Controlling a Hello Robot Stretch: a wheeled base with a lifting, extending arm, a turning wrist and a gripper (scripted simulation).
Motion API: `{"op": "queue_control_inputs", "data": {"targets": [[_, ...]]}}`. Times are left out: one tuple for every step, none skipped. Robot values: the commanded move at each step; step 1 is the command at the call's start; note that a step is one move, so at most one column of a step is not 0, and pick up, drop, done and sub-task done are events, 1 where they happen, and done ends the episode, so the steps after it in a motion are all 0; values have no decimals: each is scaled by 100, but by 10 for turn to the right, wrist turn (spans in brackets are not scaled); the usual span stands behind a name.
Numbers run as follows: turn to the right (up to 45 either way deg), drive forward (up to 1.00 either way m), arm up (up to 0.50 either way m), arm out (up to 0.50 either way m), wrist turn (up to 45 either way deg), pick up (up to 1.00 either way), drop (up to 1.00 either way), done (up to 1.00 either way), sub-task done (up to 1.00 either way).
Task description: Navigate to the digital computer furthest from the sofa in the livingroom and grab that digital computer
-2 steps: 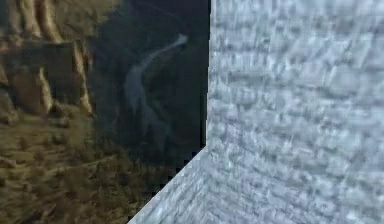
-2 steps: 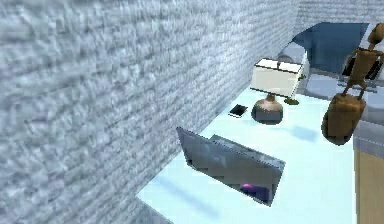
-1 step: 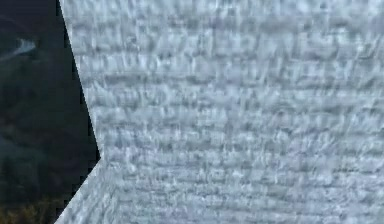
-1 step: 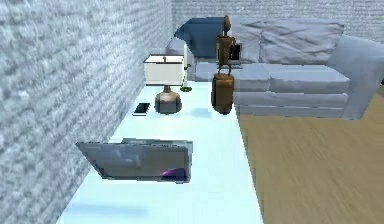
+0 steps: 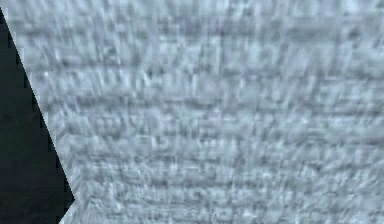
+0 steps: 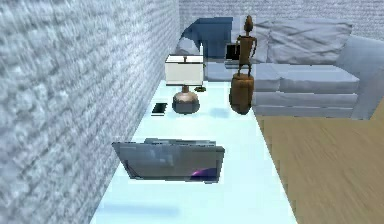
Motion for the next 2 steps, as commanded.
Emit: {"op": "queue_control_inputs", "data": {"targets": [[0, 0, 50, 0, 0, 0, 0, 0, 0], [0, 0, 38, 0, 0, 0, 0, 0, 0]]}}
